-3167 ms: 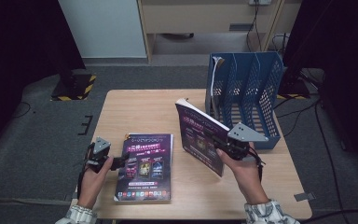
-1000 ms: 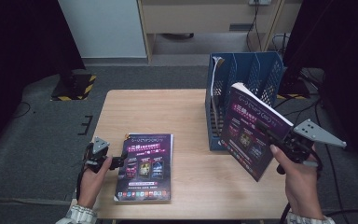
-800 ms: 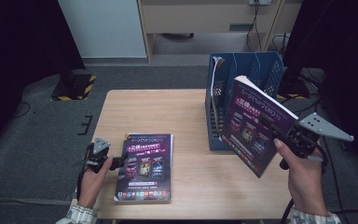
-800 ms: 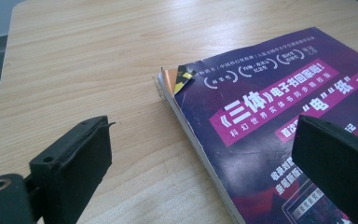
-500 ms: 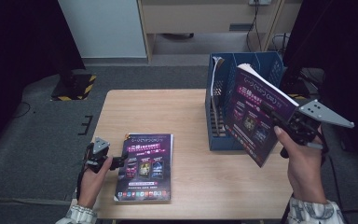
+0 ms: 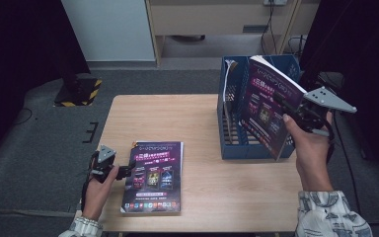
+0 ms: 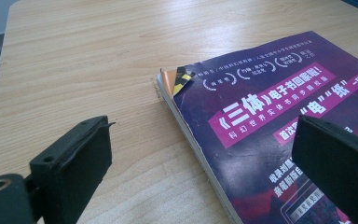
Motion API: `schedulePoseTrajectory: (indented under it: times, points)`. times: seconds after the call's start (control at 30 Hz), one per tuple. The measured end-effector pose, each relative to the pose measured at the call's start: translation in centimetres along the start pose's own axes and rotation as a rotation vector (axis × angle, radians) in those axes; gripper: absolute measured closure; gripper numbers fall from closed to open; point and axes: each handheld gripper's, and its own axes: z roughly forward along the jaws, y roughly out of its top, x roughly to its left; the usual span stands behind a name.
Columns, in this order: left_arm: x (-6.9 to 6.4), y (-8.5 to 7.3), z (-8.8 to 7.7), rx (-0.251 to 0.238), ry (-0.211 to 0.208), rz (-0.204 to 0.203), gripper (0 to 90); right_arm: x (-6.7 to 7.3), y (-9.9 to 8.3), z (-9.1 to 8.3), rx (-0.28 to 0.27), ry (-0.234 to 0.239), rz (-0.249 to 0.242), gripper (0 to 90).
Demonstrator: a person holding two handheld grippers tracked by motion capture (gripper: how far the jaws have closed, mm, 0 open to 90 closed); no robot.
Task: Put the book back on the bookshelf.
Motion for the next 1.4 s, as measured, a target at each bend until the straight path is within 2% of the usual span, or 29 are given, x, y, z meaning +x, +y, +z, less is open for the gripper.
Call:
schedulePoseTrajectory:
  times: [0.4, 0.53, 0.73, 0.83, 1.1, 1.4]
  points:
    - [-0.1, 0.0, 0.1, 0.007, 0.0, 0.003, 4.6, -1.2, -0.6, 2.0, 0.035, -0.067, -0.013, 82.5]
    - [-0.1, 0.0, 0.2, 0.007, -0.002, 0.003, 4.6, -1.6, -1.0, 3.0, 0.046, -0.103, -0.01, 82.6]
    - [-0.2, -0.1, 0.4, 0.004, -0.001, 0.001, 4.6, -2.3, -1.4, 4.8, 0.062, -0.128, 0.012, 82.6]
    - [-0.4, -0.1, 0.5, 0.011, -0.001, 0.012, 4.6, -2.8, -1.6, 6.1, 0.053, -0.138, 0.034, 82.5]
    - [-0.4, -0.1, 0.6, 0.012, -0.003, 0.009, 4.6, -3.4, -2.2, 8.5, 0.056, -0.188, 0.038, 82.6]
    - [-0.5, -0.1, 0.5, 0.005, -0.006, 0.01, 4.6, -3.5, -2.8, 10.1, 0.052, -0.187, 0.035, 82.6]
